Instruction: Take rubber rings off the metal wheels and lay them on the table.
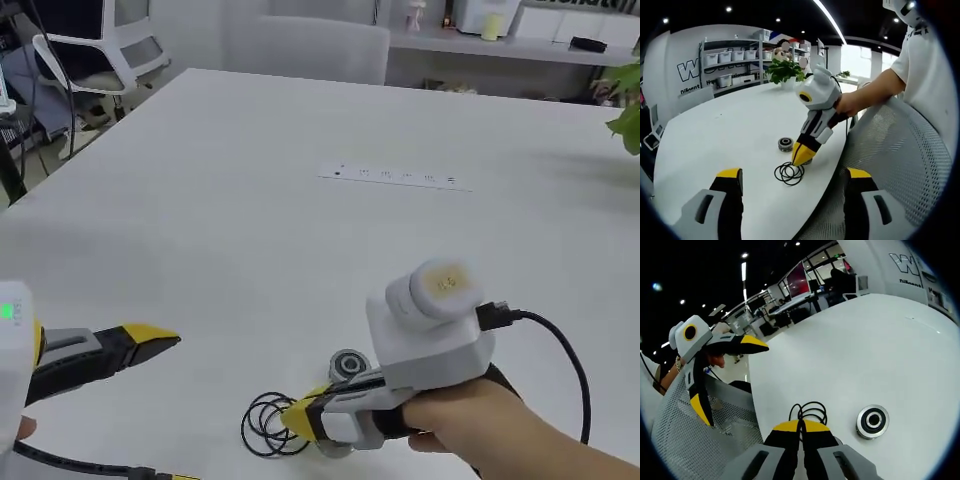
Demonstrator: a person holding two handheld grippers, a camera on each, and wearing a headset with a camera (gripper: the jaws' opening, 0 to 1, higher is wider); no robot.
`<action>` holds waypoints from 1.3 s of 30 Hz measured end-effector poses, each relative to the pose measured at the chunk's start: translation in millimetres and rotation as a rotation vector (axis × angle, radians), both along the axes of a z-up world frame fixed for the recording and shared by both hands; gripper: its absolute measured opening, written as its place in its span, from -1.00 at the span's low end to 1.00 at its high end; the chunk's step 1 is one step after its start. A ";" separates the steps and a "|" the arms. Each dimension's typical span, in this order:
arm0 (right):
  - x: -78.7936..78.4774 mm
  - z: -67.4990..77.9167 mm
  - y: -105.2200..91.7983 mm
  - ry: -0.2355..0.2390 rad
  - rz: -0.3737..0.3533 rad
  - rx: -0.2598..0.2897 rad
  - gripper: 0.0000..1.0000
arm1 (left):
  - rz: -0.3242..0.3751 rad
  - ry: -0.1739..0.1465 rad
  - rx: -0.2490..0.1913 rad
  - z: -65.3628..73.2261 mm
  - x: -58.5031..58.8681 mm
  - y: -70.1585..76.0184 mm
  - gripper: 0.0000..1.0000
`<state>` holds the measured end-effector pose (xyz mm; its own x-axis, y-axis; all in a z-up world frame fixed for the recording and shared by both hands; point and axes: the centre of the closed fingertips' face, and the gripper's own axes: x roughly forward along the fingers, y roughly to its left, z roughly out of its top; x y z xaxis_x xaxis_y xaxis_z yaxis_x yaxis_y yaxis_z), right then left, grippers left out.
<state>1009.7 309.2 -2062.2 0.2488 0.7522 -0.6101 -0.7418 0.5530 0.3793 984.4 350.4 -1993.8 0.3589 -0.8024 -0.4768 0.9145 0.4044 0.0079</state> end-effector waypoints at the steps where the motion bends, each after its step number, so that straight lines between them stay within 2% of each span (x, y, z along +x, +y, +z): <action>1: 0.4 -0.2 -0.4 -0.007 0.004 -0.005 -1.00 | -0.001 0.001 0.002 -0.3 -0.2 -0.1 0.63; 12: 7.0 -4.3 -7.0 -0.061 -0.001 -0.064 -1.00 | -0.005 -0.001 0.000 -0.6 -1.0 -0.4 0.58; 27: 12.0 -3.7 -11.7 -0.099 0.001 -0.095 -1.00 | 0.002 -0.002 0.005 -1.5 -0.1 1.1 0.56; 36: 23.7 11.3 -19.7 -0.113 -0.043 -0.062 -1.00 | 0.013 0.003 0.006 -2.8 1.2 3.6 0.57; 39: 31.0 24.7 -22.0 -0.120 -0.087 -0.013 -0.99 | 0.011 0.001 0.007 -3.5 2.3 4.6 0.58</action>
